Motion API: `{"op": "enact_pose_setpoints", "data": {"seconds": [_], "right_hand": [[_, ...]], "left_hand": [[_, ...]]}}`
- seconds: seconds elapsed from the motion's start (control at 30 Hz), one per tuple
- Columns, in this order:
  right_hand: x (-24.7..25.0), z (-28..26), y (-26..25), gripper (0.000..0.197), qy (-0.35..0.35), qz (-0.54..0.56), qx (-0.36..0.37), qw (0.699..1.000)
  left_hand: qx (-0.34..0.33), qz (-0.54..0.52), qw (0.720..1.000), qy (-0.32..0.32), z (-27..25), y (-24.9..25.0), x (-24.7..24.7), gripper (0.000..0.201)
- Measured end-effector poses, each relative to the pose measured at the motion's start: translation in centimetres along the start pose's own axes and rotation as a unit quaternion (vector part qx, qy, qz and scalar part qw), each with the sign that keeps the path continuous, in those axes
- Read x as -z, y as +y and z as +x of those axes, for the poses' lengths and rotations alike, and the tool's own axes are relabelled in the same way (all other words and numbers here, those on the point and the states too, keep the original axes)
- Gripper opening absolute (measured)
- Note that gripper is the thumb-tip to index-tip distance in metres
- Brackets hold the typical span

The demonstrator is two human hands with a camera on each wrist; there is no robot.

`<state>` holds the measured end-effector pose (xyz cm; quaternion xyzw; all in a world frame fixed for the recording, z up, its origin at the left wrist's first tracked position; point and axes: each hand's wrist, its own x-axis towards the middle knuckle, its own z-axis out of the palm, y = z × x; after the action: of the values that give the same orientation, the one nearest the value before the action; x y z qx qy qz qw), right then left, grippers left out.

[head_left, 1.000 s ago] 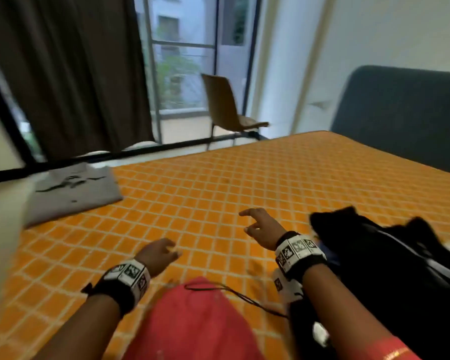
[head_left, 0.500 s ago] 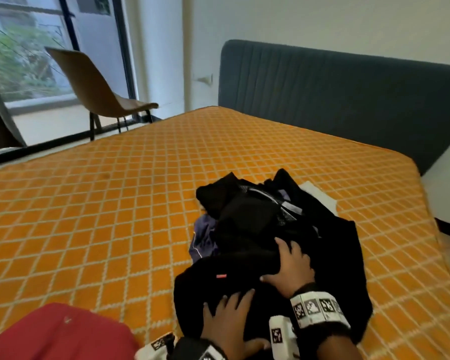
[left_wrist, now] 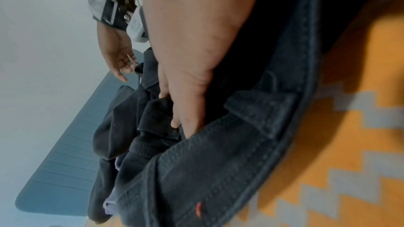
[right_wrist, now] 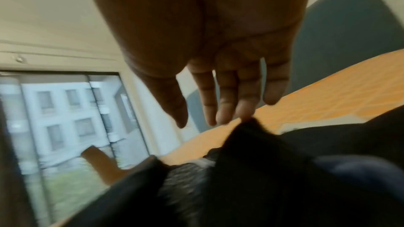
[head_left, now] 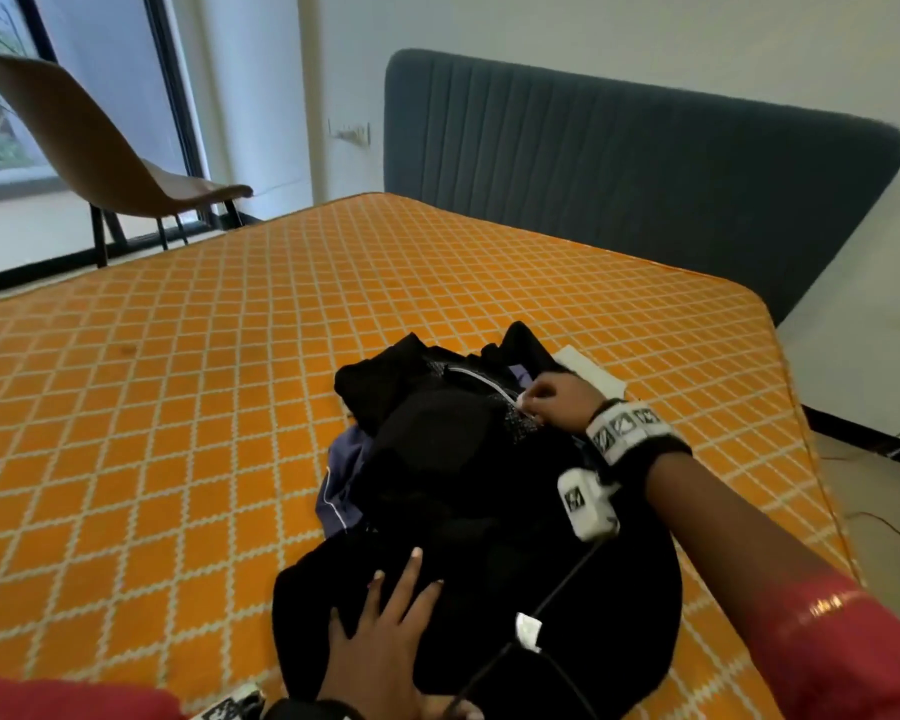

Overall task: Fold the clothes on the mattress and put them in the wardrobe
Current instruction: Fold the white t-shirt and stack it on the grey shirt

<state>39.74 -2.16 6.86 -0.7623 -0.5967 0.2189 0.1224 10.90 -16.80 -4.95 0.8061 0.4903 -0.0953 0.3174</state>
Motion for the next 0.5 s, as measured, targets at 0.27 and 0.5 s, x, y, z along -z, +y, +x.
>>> {"op": "enact_pose_setpoints", "data": {"seconds": [0.27, 0.5], "right_hand": [[-3.3, 4.3, 10.8, 0.053, 0.03, 0.116, -0.247, 0.962], [-4.5, 7.2, 19.2, 0.144, 0.07, 0.193, -0.295, 0.933]], "left_hand": [[-0.004, -0.027, 0.999, -0.024, 1.4, -1.2, -0.2, 0.122], [0.005, -0.023, 0.999, -0.025, 2.4, -1.3, -0.7, 0.112]]}}
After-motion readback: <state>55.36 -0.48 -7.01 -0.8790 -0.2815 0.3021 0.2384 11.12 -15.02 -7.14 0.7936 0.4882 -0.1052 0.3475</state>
